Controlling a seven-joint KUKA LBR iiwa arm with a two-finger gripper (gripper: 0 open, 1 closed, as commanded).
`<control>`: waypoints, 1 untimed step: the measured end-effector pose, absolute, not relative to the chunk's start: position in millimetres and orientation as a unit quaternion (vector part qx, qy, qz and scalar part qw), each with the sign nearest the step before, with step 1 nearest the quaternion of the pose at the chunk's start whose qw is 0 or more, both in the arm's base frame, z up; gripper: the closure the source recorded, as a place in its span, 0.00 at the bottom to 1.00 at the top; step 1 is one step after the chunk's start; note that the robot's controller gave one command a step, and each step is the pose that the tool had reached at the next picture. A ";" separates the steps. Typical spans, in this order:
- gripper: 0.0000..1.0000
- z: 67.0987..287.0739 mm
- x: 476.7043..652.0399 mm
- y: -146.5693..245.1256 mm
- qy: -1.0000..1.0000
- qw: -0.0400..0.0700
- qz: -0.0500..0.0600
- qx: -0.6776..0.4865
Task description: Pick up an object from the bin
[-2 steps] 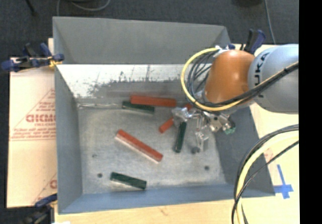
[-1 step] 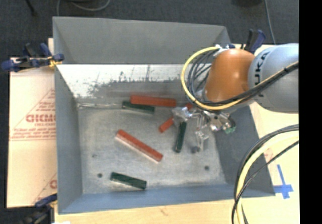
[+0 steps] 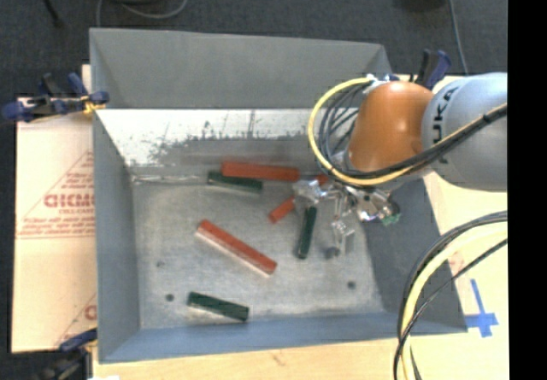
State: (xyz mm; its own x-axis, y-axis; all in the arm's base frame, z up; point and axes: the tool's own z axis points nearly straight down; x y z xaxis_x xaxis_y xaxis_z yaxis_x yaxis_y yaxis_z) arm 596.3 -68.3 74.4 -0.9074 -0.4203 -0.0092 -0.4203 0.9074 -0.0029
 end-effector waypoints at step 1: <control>0.00 75.5 598.1 -68.3 0.977 0.006 0.000 -0.214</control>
Offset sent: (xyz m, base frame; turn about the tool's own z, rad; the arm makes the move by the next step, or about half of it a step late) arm 0.0000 0.0000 0.0000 0.0000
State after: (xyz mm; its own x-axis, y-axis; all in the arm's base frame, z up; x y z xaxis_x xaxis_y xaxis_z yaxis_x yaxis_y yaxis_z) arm 598.1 -68.3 75.5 -0.9085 -0.4177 -0.0111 -0.4177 0.9086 -0.0029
